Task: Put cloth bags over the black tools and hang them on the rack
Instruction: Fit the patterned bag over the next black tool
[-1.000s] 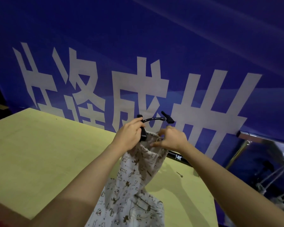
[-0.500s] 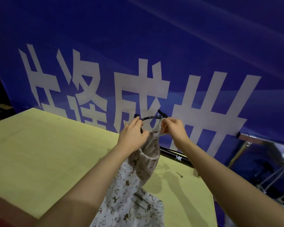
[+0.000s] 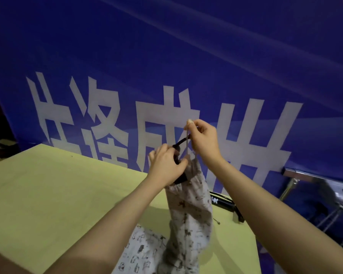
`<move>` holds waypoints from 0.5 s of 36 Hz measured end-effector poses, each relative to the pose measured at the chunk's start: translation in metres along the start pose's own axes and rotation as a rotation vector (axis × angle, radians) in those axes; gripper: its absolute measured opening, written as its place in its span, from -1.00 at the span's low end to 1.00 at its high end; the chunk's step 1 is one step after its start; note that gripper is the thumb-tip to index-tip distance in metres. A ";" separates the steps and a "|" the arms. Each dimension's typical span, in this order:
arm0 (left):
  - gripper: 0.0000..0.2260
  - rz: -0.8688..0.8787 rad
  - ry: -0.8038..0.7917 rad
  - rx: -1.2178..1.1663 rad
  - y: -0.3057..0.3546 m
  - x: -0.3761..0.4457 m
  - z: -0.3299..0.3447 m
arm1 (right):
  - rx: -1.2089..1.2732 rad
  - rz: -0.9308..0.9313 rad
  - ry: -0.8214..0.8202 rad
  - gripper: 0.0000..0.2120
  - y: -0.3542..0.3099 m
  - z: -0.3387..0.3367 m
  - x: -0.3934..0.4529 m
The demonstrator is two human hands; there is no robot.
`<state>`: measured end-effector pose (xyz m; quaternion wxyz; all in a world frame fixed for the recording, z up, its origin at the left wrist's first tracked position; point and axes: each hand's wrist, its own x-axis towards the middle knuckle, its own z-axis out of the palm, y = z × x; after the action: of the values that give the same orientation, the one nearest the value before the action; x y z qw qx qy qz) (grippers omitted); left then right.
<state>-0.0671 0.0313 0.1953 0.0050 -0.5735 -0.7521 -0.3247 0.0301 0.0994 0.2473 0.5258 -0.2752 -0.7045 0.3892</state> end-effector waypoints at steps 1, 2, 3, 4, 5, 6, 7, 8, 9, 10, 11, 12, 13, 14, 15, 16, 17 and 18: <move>-0.59 -0.021 -0.026 -0.055 0.006 0.001 0.000 | -0.004 -0.007 -0.006 -0.73 -0.004 -0.004 0.001; -0.55 -0.037 -0.054 -0.101 0.013 0.002 0.001 | -0.019 -0.012 -0.013 -0.73 -0.007 -0.008 0.002; -0.52 -0.049 -0.078 -0.135 0.019 0.003 0.003 | -0.036 -0.020 -0.021 -0.73 -0.010 -0.013 0.003; -0.51 -0.052 -0.097 -0.156 0.026 0.003 0.004 | -0.050 -0.029 -0.027 -0.74 -0.013 -0.019 0.003; -0.53 -0.050 -0.113 -0.173 0.034 0.003 0.006 | -0.053 -0.037 -0.032 -0.75 -0.015 -0.025 0.003; -0.55 -0.047 -0.133 -0.189 0.043 0.003 0.008 | -0.052 -0.041 -0.039 -0.76 -0.017 -0.033 0.002; -0.57 -0.042 -0.156 -0.201 0.052 0.003 0.011 | -0.047 -0.043 -0.045 -0.77 -0.019 -0.041 0.000; -0.58 -0.031 -0.180 -0.189 0.066 0.002 0.015 | -0.041 -0.050 -0.044 -0.77 -0.021 -0.055 -0.003; -0.57 -0.025 -0.200 -0.146 0.073 0.004 0.019 | -0.027 -0.057 -0.052 -0.78 -0.023 -0.062 -0.005; -0.56 -0.013 -0.217 -0.077 0.083 0.005 0.024 | -0.020 -0.066 -0.062 -0.79 -0.023 -0.073 -0.008; -0.54 -0.003 -0.230 -0.014 0.094 0.006 0.029 | -0.020 -0.075 -0.078 -0.79 -0.024 -0.083 -0.012; -0.52 0.004 -0.239 0.036 0.105 0.006 0.033 | -0.025 -0.081 -0.096 -0.79 -0.024 -0.093 -0.015; -0.52 0.001 -0.250 0.075 0.116 0.006 0.037 | -0.025 -0.081 -0.106 -0.79 -0.025 -0.103 -0.018; -0.52 -0.006 -0.261 0.104 0.129 0.005 0.041 | -0.017 -0.078 -0.105 -0.80 -0.026 -0.114 -0.021; -0.54 -0.009 -0.270 0.133 0.141 0.004 0.044 | -0.005 -0.076 -0.093 -0.80 -0.028 -0.124 -0.024; -0.55 -0.002 -0.279 0.162 0.152 0.001 0.047 | 0.006 -0.080 -0.071 -0.79 -0.029 -0.135 -0.026; -0.56 0.015 -0.285 0.192 0.163 -0.002 0.051 | 0.012 -0.084 -0.045 -0.79 -0.030 -0.145 -0.028; -0.57 0.042 -0.292 0.222 0.173 -0.005 0.056 | 0.012 -0.087 -0.017 -0.79 -0.031 -0.157 -0.030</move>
<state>0.1046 0.0774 0.2321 -0.0342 -0.6260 -0.7639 -0.1527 0.1901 0.0992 0.2797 0.5378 -0.2378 -0.7180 0.3725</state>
